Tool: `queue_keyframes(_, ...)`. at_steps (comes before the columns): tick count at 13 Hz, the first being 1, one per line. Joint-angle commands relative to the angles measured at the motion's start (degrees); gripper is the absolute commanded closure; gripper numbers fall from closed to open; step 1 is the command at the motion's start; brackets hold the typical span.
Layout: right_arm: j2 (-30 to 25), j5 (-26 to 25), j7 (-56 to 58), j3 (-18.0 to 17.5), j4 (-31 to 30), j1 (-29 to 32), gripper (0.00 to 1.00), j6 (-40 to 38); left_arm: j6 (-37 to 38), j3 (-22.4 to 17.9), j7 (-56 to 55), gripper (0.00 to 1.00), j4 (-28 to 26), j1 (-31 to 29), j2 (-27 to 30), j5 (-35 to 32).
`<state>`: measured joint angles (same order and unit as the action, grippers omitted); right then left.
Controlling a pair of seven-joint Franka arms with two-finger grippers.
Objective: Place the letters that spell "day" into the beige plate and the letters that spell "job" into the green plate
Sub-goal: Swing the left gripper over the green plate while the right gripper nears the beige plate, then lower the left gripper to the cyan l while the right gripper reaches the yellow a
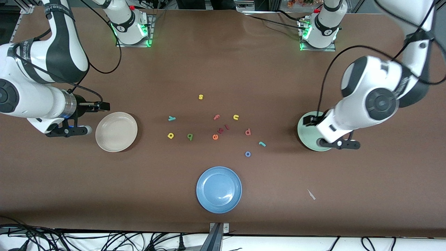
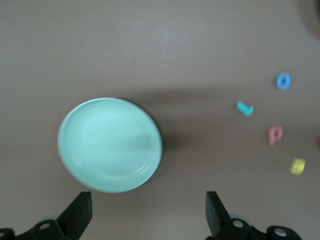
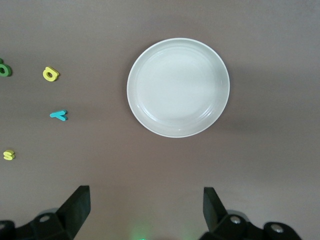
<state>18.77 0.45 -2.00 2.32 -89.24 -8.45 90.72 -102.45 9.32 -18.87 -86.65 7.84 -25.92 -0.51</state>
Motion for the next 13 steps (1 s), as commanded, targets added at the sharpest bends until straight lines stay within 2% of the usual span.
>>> queue_keyframes(1, 1.26, 2.08, -0.19, -0.04, 0.82, -0.77, 0.0, 0.94, -3.18, -0.09, -13.24, 0.0, 2.36, 3.39, -4.03, 3.83)
queue_keyframes(4, 2.84, 3.59, -4.56, -0.04, -0.15, -3.49, 0.0, 5.42, -10.55, -0.09, -31.52, 0.0, 2.45, 5.68, -8.78, 5.43)
queue_keyframes(7, 3.29, 3.59, -14.39, -0.04, -4.35, -7.53, 0.0, 13.05, -11.98, 0.0, -42.45, 0.0, 2.54, 5.95, -11.77, 7.43)
queue_keyframes(8, 3.11, 3.59, -18.17, -0.47, -5.93, -8.76, 0.0, 16.12, -11.98, -0.09, -44.48, 0.0, 2.45, 5.69, -12.48, 10.58)
queue_keyframes(13, 2.85, 3.5, -30.77, -3.9, -15.33, -9.74, 0.0, 31.76, -11.98, -0.53, -46.25, 0.0, 2.45, 5.52, -17.31, 10.61)
